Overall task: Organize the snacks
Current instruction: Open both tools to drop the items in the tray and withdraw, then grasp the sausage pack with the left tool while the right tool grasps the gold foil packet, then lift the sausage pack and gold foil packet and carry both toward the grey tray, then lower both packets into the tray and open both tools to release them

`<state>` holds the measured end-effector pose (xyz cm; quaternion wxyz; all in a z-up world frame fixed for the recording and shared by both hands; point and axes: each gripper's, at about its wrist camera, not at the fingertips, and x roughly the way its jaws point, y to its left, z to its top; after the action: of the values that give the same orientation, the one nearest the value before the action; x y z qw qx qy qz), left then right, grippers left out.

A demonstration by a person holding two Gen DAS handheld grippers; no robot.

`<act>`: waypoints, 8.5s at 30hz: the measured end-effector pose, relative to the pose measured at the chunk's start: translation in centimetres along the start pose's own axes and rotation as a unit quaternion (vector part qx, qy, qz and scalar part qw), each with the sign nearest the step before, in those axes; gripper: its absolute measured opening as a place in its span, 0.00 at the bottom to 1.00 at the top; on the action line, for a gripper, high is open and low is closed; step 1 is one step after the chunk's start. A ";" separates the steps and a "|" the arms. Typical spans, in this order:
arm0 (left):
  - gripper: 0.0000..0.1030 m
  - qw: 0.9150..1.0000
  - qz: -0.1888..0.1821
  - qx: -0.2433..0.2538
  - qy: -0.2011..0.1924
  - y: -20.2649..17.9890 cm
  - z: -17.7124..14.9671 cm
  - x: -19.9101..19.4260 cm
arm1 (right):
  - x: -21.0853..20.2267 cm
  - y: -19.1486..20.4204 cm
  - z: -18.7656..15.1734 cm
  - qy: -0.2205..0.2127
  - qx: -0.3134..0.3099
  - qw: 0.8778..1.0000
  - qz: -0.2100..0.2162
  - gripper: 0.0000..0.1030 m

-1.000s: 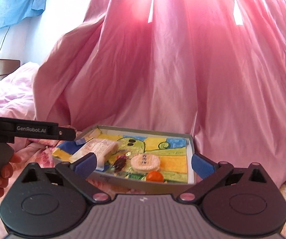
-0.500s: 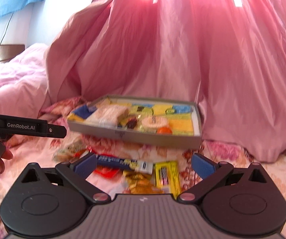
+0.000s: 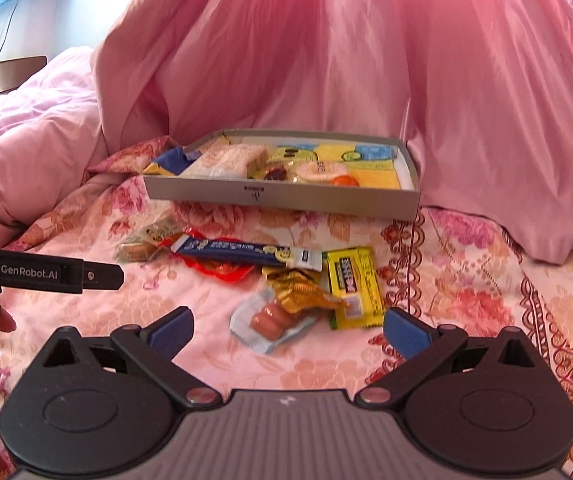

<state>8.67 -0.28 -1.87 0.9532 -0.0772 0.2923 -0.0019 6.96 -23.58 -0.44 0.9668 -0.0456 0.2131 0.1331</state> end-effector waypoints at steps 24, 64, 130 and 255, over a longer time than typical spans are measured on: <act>0.99 0.999 0.006 0.032 0.030 -0.7 -0.2 1.4 | 1.6 -0.7 -0.9 0.033 0.010 0.999 -0.001 1.00; 0.79 0.952 -0.168 0.242 0.088 -11.6 0.7 10.6 | 15.7 -4.8 6.0 0.168 -0.020 0.970 0.175 0.75; 0.77 0.922 -0.164 0.327 0.124 -9.6 0.0 8.3 | 5.3 -4.1 -2.2 0.128 -0.023 0.989 0.073 0.56; 0.58 0.994 -0.079 0.073 -0.020 -8.5 19.8 17.3 | 17.2 -7.2 12.9 -0.037 -0.029 0.998 -0.029 0.47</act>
<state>34.40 -6.61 5.96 0.9589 -0.0299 0.2652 -0.0968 29.10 -24.56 4.19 0.9758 -0.0753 0.1715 0.1124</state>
